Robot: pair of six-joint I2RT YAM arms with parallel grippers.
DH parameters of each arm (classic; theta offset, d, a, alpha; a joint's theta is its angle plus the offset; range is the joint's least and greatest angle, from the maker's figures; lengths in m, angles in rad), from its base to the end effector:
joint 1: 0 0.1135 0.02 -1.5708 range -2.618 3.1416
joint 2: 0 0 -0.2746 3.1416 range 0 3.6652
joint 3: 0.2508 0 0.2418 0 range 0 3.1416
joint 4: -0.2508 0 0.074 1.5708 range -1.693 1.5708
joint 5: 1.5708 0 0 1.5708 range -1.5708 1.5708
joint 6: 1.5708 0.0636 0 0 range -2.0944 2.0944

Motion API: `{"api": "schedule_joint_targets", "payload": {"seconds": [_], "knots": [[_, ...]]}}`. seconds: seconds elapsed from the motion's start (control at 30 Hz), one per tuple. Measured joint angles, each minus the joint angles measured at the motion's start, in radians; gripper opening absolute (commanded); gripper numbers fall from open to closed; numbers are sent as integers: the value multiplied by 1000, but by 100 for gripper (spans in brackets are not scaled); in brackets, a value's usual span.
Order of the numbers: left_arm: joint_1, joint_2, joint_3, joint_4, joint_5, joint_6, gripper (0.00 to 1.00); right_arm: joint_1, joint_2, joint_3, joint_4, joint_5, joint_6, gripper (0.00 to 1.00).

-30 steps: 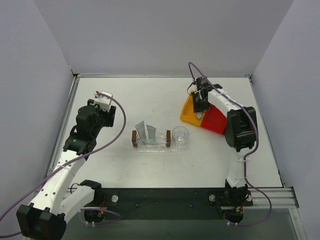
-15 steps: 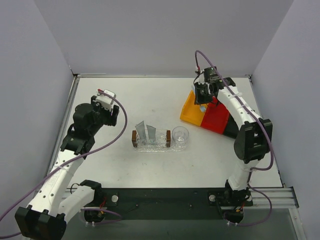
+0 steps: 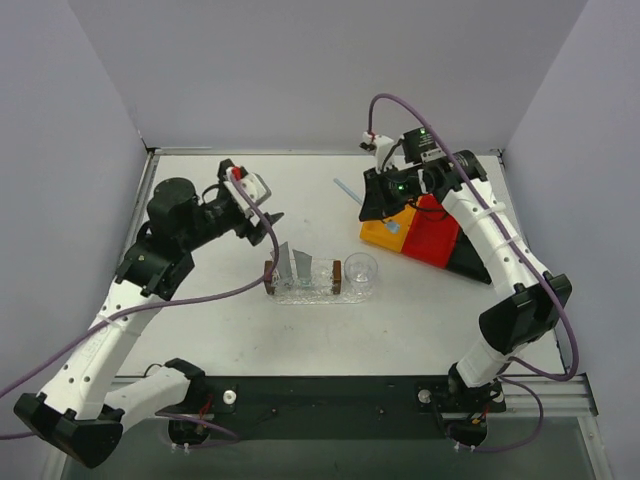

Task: Prepare toiletry sets of a toothbrush and toothpaste on the tray

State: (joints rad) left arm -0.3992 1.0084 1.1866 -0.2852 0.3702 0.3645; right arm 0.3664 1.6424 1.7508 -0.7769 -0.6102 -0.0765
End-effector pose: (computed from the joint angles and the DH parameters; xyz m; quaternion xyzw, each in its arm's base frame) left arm 0.1993 -0.1090 0.4322 0.3866 0.6327 -0.1483 0.6544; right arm 0.3277 0.1648 0.3942 -0.3163 0.8087 0.3276 0.3725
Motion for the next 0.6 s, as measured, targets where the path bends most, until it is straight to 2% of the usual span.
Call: {"api": "schedule_joint_targets", "payload": {"seconds": [0.17, 0.37, 0.6], "knots": [[-183, 36, 19, -80, -9, 132, 90, 92, 0, 8, -58, -54, -29, 4], [-402, 100, 29, -127, -150, 322, 89, 126, 0, 24, -86, -117, -35, 4], [-481, 188, 27, -118, -316, 479, 89, 126, 0, 24, -105, -183, -46, 3]]}}
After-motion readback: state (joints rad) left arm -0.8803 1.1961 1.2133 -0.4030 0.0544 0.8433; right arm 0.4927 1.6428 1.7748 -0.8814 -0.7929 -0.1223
